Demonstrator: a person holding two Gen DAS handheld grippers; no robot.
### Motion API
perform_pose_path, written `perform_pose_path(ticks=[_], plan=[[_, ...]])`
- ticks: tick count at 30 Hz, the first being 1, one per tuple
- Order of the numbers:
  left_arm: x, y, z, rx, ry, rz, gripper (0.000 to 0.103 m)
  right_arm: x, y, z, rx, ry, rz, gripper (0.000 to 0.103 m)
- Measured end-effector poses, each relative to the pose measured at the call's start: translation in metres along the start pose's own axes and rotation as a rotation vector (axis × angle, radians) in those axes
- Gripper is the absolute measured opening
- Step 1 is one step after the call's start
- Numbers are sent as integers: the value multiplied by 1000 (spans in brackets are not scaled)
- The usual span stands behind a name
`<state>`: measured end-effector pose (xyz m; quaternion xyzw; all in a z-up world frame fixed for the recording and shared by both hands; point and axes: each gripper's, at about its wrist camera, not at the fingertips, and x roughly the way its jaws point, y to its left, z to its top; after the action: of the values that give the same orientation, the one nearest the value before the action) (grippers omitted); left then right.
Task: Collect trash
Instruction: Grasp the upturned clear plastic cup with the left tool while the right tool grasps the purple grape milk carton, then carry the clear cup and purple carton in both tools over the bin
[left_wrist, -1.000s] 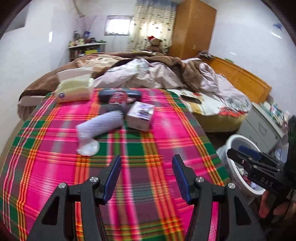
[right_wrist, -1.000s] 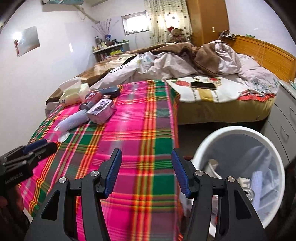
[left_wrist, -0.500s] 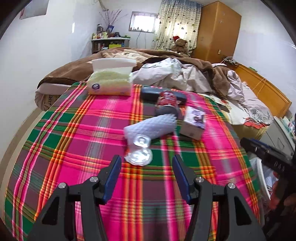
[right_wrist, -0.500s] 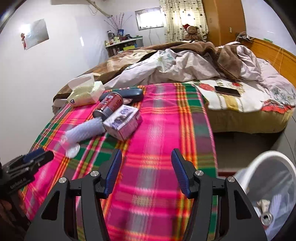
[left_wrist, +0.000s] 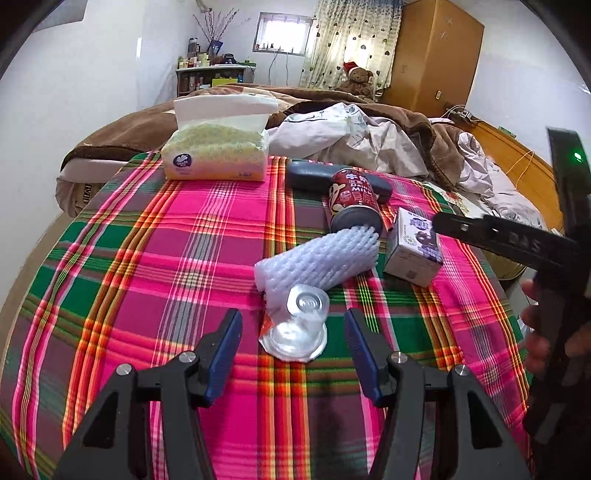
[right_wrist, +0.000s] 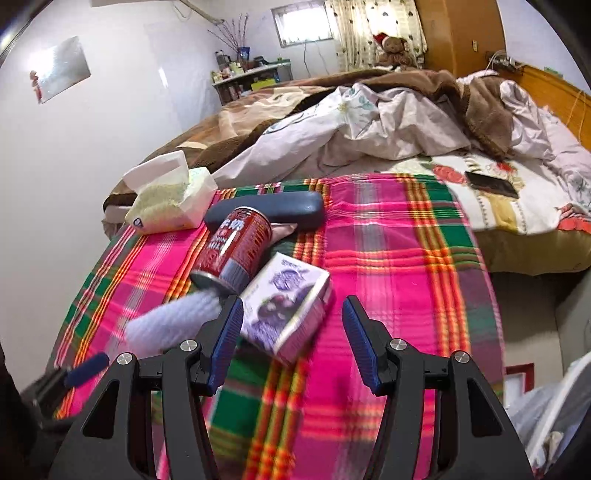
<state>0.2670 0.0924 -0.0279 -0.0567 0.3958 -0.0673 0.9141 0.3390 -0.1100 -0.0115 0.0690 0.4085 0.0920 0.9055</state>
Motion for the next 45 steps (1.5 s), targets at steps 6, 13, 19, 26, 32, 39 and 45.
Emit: perform_pose_path(ticks=[6, 13, 19, 26, 32, 39, 45], plan=[[11, 7, 5, -7, 14, 3, 59, 22, 6, 9, 18, 34, -13, 63], [25, 12, 4, -17, 51, -14, 59, 42, 12, 10, 15, 89, -82, 69], [30, 13, 6, -22, 60, -9, 59, 41, 13, 8, -3, 102, -93, 71], [33, 13, 8, -27, 51, -9, 59, 45, 15, 7, -33, 117, -128, 72], [33, 13, 9, -27, 46, 0, 52, 47, 7, 1, -49, 147, -175, 71], [34, 8, 7, -5, 58, -6, 40, 42, 5, -3, -50, 121, -161, 56], [30, 5, 5, 7, 51, 10, 39, 39, -2, -5, -25, 105, -146, 56]])
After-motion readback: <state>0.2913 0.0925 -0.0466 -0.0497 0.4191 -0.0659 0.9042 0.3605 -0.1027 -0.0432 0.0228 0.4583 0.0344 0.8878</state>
